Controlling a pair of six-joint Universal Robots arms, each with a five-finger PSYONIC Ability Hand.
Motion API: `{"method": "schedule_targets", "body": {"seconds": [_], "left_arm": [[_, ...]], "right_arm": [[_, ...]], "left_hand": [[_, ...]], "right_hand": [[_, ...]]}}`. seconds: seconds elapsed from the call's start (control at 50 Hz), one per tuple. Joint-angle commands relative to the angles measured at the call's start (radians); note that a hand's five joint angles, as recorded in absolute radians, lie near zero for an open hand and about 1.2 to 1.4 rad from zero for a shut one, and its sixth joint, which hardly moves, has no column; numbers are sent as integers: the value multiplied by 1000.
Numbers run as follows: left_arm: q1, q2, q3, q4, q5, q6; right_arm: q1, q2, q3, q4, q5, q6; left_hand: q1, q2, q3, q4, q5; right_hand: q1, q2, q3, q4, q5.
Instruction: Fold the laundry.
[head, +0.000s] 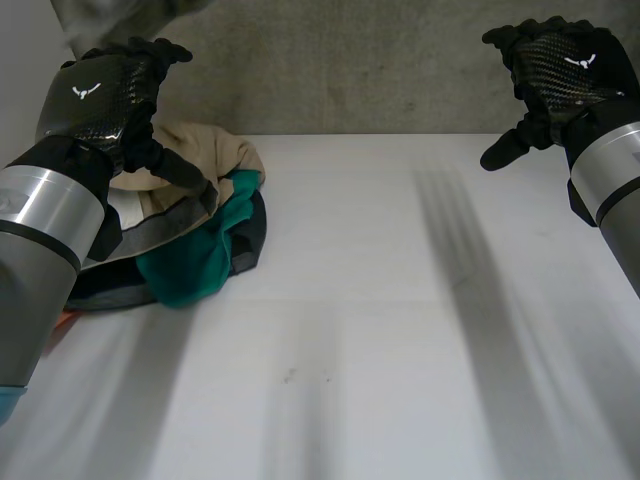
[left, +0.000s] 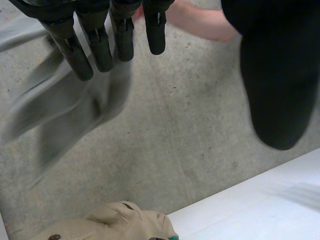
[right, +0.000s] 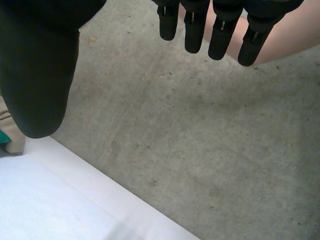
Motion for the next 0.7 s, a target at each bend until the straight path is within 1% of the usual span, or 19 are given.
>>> {"method": "schedule_targets", "body": {"seconds": [0.02,0.46,0.54,0.62,0.64,0.7], "left_arm": [[0,-2,-2,0,0,-1],[0,-5,11,0,-1,7],[24,-34,44,-1,-6,62],[84,-139,76,-1,-7,189],[106,-184,86,-1,-6,250],[129,-258,103,10,-3,341]], "right_arm": [[2,8,4,0,-5,-3],[2,11,8,-1,-7,-3],[2,23,9,0,-7,-4],[2,29,10,0,-9,-6],[2,29,10,2,-9,-4],[2,29,10,2,-9,-6]], "left_hand": [[-88,-117,-115,-60,-92],[-88,-117,-115,-60,-92],[-88,-116,-114,-59,-91],[-82,-110,-108,-54,-85],[-82,-110,-108,-54,-85],[-82,-110,-108,-54,-85]], "right_hand": [[-60,-84,-104,-103,-98],[-60,-84,-104,-103,-98],[-60,-84,-104,-103,-98],[-60,-84,-104,-103,-98],[-60,-84,-104,-103,-98],[-60,-84,-104,-103,-98]]}}
